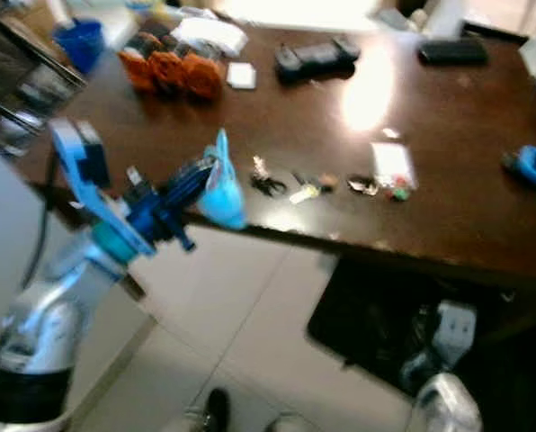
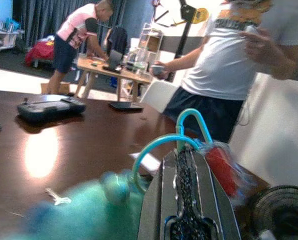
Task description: Hang keys on a hook
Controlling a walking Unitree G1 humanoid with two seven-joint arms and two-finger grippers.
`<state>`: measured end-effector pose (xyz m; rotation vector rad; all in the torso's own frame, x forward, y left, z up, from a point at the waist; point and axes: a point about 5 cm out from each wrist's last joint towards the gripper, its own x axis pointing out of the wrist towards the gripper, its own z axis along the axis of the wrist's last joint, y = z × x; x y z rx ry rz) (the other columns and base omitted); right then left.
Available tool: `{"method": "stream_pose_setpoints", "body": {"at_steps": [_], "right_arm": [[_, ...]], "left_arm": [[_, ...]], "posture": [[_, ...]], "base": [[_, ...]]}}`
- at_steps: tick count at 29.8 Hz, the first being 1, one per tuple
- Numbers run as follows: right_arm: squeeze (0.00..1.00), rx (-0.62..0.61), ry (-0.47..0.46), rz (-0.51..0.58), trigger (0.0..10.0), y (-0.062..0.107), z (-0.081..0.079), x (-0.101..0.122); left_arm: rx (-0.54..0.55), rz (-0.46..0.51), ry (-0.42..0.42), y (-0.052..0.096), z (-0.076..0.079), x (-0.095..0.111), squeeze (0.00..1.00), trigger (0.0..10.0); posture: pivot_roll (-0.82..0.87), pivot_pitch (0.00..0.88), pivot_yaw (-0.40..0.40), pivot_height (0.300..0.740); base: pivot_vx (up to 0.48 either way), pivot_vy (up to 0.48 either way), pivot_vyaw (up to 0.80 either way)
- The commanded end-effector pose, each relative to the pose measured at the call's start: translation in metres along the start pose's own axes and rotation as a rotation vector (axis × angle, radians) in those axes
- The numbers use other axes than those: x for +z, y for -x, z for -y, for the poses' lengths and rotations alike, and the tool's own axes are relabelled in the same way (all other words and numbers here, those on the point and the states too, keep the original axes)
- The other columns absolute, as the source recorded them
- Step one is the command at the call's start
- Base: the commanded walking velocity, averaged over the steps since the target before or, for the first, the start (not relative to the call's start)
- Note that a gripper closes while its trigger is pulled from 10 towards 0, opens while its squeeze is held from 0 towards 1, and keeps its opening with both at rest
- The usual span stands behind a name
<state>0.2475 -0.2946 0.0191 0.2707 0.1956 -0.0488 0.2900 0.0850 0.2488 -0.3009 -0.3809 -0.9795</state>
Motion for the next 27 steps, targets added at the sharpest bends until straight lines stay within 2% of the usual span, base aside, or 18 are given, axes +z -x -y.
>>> {"method": "stream_pose_setpoints", "body": {"at_steps": [1, 3, 13, 27], "right_arm": [[0.00, 0.023, 0.000, -0.015, 10.0, 0.002, -0.004, -0.006], [0.00, 0.066, 0.011, -0.006, 10.0, -0.003, -0.011, -0.003], [0.00, 0.141, 0.025, -0.014, 10.0, -0.008, -0.024, -0.004], [0.00, 0.173, 0.020, -0.024, 10.0, -0.013, -0.039, -0.009]], "left_arm": [[0.007, -0.001, -0.006, 0.004, -0.001, 0.001, 0.00, 10.0], [0.013, -0.001, -0.011, 0.004, -0.003, 0.001, 0.00, 10.0], [0.041, 0.002, -0.030, 0.005, -0.008, 0.001, 0.00, 10.0], [0.061, -0.005, -0.048, 0.004, -0.012, 0.000, 0.00, 10.0]], "posture": [[-0.10, 0.099, 0.082, 0.740], [-0.10, 0.098, 0.083, 0.740], [-0.10, 0.091, 0.078, 0.740], [-0.10, 0.080, 0.094, 0.740]], "base": [[-0.244, 0.000, 0.78], [0.000, 0.000, 0.78], [0.000, 0.000, 0.78], [0.000, 0.000, 0.78]]}}
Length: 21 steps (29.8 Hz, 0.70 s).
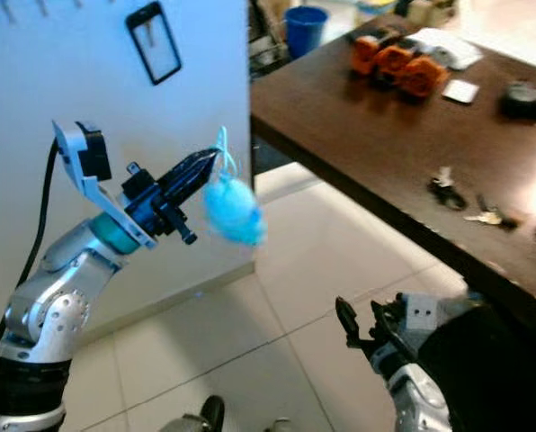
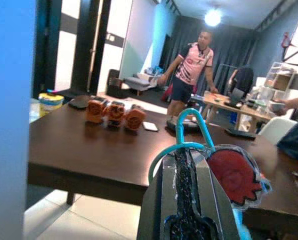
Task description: Hang keys on a hook
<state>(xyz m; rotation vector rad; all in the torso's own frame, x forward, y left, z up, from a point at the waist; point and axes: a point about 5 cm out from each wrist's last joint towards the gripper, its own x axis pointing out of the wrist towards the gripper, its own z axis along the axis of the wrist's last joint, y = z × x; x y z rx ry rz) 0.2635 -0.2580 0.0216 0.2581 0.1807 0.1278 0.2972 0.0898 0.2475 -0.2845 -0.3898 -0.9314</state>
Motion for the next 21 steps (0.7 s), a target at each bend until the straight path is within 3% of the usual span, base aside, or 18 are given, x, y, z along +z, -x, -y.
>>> {"method": "stream_pose_setpoints", "body": {"at_steps": [1, 16, 21], "right_arm": [[0.00, 0.003, -0.011, -0.015, 10.0, 0.000, -0.004, -0.006], [0.00, 0.036, -0.008, -0.008, 10.0, -0.008, -0.012, -0.002], [0.00, 0.033, -0.006, -0.003, 10.0, -0.009, -0.013, -0.001]], "left_arm": [[0.031, -0.006, -0.026, 0.003, -0.005, 0.001, 0.00, 10.0], [0.145, 0.031, -0.096, -0.001, -0.019, 0.008, 0.00, 10.0], [0.164, -0.001, -0.170, -0.008, -0.020, 0.005, 0.00, 10.0]], "posture": [[-0.10, 0.079, 0.096, 0.740], [-0.08, 0.078, 0.086, 0.740], [-0.08, 0.078, 0.086, 0.740]], "base": [[0.000, 0.000, 0.78], [0.000, 0.000, 0.77], [0.000, 0.000, 0.77]]}}
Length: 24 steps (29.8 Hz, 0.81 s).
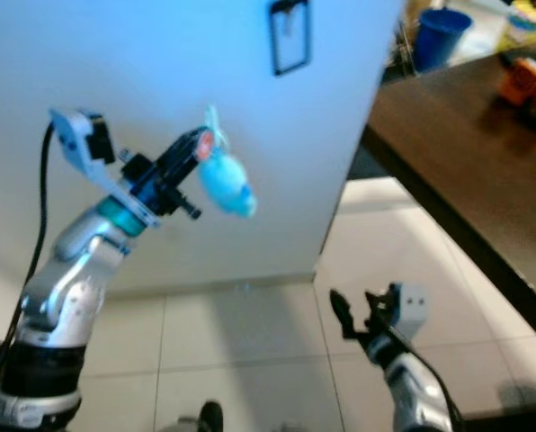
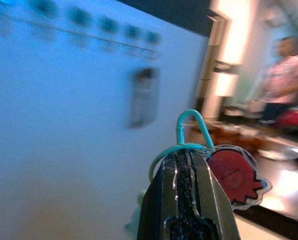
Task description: Hang keys on a hook
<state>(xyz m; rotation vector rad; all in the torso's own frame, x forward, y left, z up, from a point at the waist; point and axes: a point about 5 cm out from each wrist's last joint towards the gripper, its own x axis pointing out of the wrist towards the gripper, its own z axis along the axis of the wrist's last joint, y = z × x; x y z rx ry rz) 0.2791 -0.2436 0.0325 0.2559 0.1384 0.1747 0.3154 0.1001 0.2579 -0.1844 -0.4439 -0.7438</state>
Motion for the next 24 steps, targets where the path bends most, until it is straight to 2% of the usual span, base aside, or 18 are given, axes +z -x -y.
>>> {"method": "stream_pose_setpoints", "body": {"at_steps": [1, 7, 9, 20, 24], "right_arm": [[0.00, -0.018, -0.015, -0.038, 10.0, 0.007, 0.002, -0.011], [0.00, -0.028, -0.018, -0.026, 10.0, 0.005, 0.001, -0.009], [0.00, -0.067, -0.024, -0.022, 10.0, 0.003, 0.001, -0.009], [0.00, -0.107, -0.030, -0.036, 10.0, -0.001, 0.000, -0.010], [0.00, -0.096, -0.036, -0.026, 10.0, -0.003, -0.004, -0.010]], "left_arm": [[0.007, -0.017, -0.024, 0.000, 0.001, -0.005, 0.00, 10.0], [0.012, -0.040, -0.118, -0.010, 0.003, -0.006, 0.00, 10.0], [0.014, -0.049, -0.168, -0.016, 0.004, -0.007, 0.00, 10.0], [-0.015, -0.054, -0.189, -0.026, 0.012, -0.009, 0.00, 10.0], [-0.012, -0.052, -0.165, -0.028, 0.015, -0.012, 0.00, 10.0]], "posture": [[-0.08, 0.078, 0.086, 0.740], [-0.09, 0.079, 0.092, 0.740], [-0.09, 0.080, 0.091, 0.740], [-0.09, 0.076, 0.095, 0.740], [-0.10, 0.076, 0.097, 0.740]], "base": [[0.000, 0.000, 0.77], [0.000, 0.000, 0.77], [0.000, 0.000, 0.39], [0.000, 0.000, 0.00], [0.000, -0.411, 0.00]]}}
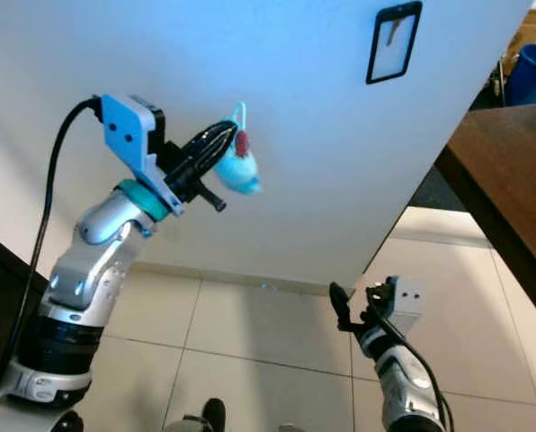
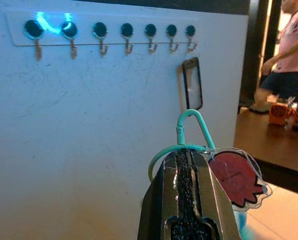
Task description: Hang keys on a hook
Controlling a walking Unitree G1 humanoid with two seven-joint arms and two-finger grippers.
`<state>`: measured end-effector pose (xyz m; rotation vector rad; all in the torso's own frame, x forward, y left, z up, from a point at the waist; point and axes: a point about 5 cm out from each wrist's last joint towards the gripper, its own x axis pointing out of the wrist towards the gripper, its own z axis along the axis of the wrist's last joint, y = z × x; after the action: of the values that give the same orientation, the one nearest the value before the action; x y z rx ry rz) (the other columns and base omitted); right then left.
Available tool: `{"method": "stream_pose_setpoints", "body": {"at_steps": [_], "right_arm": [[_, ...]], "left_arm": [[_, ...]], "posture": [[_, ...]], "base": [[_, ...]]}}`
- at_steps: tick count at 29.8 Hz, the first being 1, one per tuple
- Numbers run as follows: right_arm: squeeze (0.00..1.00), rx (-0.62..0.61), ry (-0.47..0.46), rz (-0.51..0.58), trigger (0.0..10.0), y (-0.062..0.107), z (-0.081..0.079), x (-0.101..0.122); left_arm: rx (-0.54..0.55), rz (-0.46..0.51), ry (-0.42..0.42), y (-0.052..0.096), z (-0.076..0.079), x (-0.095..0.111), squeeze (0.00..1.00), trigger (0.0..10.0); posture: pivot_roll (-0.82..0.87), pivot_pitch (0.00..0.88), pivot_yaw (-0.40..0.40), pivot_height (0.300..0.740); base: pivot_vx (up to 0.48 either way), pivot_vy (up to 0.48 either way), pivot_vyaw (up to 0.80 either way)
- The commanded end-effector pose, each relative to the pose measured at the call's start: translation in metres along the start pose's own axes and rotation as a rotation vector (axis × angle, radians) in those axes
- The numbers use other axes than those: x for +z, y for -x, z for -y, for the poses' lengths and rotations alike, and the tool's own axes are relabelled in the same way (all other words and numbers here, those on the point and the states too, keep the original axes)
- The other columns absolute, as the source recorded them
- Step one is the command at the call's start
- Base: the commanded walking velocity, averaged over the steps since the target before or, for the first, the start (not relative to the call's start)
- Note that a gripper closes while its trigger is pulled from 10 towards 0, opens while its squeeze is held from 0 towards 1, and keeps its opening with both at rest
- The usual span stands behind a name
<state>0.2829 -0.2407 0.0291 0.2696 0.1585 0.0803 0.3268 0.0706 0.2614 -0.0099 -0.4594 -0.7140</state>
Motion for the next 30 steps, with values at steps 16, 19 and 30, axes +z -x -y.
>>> {"method": "stream_pose_setpoints", "body": {"at_steps": [16, 19, 30], "right_arm": [[0.00, 0.079, -0.017, -0.005, 10.0, -0.009, -0.027, -0.007], [0.00, 0.102, -0.012, -0.007, 10.0, -0.011, -0.032, -0.008], [0.00, 0.146, -0.011, -0.010, 10.0, -0.015, -0.042, -0.008]], "left_arm": [[0.076, 0.027, -0.009, -0.004, -0.009, -0.001, 0.00, 10.0], [0.083, 0.039, -0.023, -0.004, -0.011, 0.000, 0.00, 10.0], [0.085, 0.083, -0.041, -0.008, -0.012, 0.008, 0.00, 10.0]], "posture": [[-0.11, 0.058, 0.085, 0.740], [-0.11, 0.057, 0.083, 0.740], [-0.11, 0.044, 0.072, 0.740]], "base": [[0.000, -0.358, 0.00], [0.000, 0.000, 0.00], [0.318, 0.000, 0.00]]}}
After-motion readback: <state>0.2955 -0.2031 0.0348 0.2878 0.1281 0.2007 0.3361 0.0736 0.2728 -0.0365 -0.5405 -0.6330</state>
